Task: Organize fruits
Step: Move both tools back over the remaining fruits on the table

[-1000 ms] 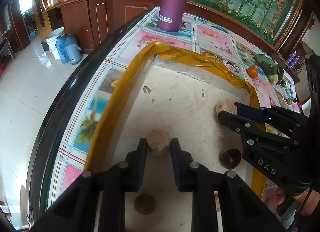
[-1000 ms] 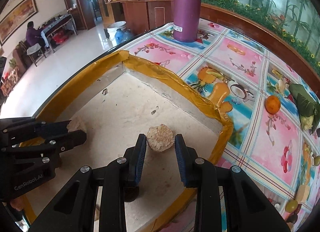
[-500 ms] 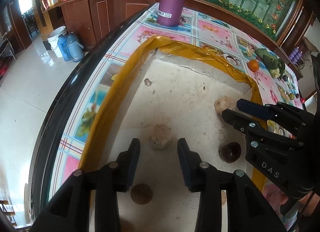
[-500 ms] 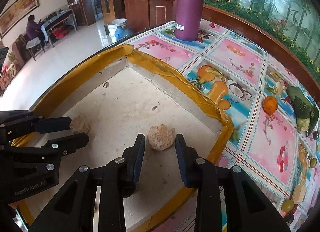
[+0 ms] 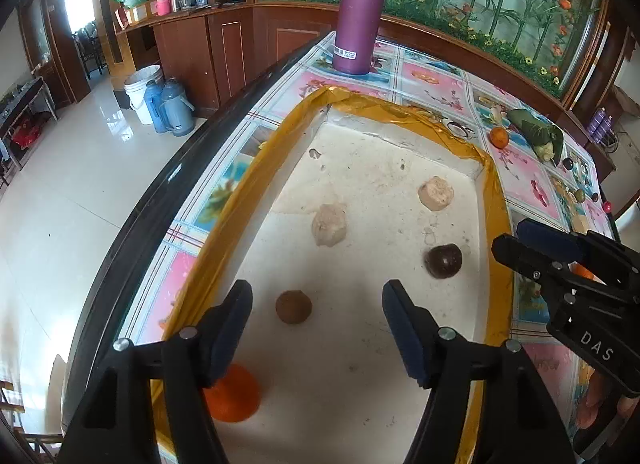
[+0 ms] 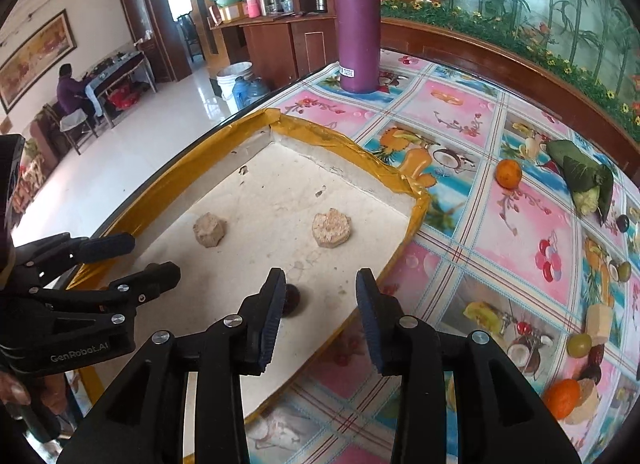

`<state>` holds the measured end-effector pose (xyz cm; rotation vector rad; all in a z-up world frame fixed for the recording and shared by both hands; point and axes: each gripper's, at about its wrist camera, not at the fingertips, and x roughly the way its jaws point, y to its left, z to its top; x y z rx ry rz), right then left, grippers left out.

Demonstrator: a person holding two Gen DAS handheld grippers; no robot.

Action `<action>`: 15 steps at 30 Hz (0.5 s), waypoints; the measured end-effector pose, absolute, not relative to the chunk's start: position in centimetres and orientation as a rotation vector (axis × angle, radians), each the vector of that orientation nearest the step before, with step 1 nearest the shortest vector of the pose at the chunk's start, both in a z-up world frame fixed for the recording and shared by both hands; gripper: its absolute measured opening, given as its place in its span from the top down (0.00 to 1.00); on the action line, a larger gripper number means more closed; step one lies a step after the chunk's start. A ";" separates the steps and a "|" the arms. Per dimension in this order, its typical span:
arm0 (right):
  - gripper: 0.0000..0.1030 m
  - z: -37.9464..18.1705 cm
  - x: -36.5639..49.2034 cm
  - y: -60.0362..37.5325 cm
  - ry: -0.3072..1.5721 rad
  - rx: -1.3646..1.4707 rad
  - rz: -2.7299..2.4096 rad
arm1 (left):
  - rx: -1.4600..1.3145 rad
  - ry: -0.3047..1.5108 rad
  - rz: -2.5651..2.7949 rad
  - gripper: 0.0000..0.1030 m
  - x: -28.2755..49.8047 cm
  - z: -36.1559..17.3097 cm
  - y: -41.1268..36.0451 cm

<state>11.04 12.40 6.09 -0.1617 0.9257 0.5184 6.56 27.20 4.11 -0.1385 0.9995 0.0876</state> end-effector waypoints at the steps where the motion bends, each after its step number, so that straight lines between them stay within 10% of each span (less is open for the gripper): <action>1: 0.65 6.2 10.6 12.1 0.924 -0.160 0.519 | -0.134 0.993 0.091 0.31 6.1 4.2 26.8; 15: 0.59 6.7 4.9 4.5 0.915 -0.117 0.412 | -0.104 0.915 0.096 0.23 2.0 6.0 21.4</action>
